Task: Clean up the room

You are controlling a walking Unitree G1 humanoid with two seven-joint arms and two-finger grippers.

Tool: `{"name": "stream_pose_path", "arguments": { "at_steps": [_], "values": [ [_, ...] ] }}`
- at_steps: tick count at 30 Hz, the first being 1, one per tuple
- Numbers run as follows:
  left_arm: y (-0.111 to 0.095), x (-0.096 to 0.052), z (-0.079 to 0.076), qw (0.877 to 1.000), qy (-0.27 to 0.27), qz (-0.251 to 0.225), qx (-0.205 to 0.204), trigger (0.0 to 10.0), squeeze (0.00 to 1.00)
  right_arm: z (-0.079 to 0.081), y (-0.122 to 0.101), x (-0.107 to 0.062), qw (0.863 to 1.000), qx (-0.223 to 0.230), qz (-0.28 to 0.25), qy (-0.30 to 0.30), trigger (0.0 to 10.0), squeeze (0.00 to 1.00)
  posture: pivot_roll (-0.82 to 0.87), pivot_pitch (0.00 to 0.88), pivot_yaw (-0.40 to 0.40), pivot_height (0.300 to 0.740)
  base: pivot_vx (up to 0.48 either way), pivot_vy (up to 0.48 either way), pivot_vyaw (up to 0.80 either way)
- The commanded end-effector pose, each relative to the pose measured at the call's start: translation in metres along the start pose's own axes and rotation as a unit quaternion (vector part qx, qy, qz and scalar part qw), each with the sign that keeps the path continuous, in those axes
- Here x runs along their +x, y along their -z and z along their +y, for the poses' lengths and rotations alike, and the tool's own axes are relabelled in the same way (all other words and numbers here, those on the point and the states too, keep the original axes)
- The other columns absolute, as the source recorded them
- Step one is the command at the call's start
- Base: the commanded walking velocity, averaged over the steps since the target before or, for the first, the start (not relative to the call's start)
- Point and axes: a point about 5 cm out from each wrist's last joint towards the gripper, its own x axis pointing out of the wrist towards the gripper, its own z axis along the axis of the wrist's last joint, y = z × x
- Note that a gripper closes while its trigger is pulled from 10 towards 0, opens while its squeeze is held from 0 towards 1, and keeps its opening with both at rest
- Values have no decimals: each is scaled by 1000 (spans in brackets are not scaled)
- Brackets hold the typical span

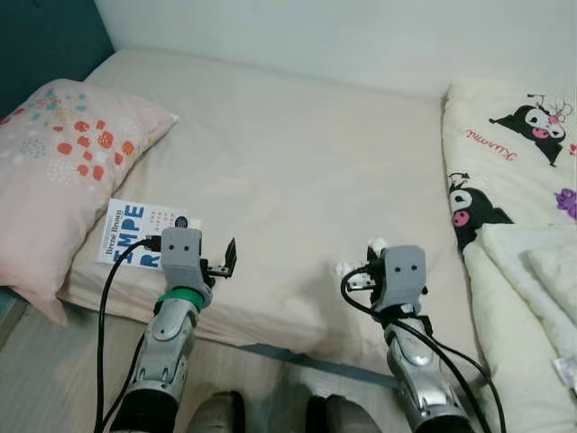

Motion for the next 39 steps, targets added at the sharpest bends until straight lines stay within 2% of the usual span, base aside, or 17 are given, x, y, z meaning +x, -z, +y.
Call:
{"name": "stream_pose_path", "arguments": {
  "at_steps": [1,2,5,12,19,26,31,34,39],
  "values": [
    [21,-10,-2,999,10,46,2,10000,0,4,26,-12,997,18,68,-10,10000,0,22,94,46,740,0,0,0],
    [29,-14,0,998,9,59,6,10000,0,7,36,-16,995,25,96,-18,10000,0,22,89,49,740,0,0,0],
    [38,-19,2,997,4,74,11,10000,0,11,46,-21,992,30,121,-25,10000,0,22,81,49,740,0,0,0],
    [41,-20,3,997,-3,80,5,10000,0,13,44,-19,993,14,112,-39,10000,0,23,84,36,740,0,0,0],
    [41,-20,0,996,-6,85,2,10000,0,18,40,-11,993,4,99,-57,10000,0,41,81,42,740,0,0,800],
    [44,-25,7,996,0,92,1,10000,0,23,39,-7,994,15,96,-52,10000,0,58,55,62,740,0,0,800],
    [42,-20,7,994,17,105,6,10000,0,25,36,0,993,27,96,-57,10000,0,74,87,56,740,0,0,800],
    [44,-19,10,993,-1,122,1,10000,0,26,36,1,993,30,96,-58,10000,0,73,87,57,740,0,0,800],
    [48,-21,15,991,-25,132,20,10000,0,24,36,-1,994,30,94,-55,10000,0,65,100,49,740,0,0,800]
  ]
}}
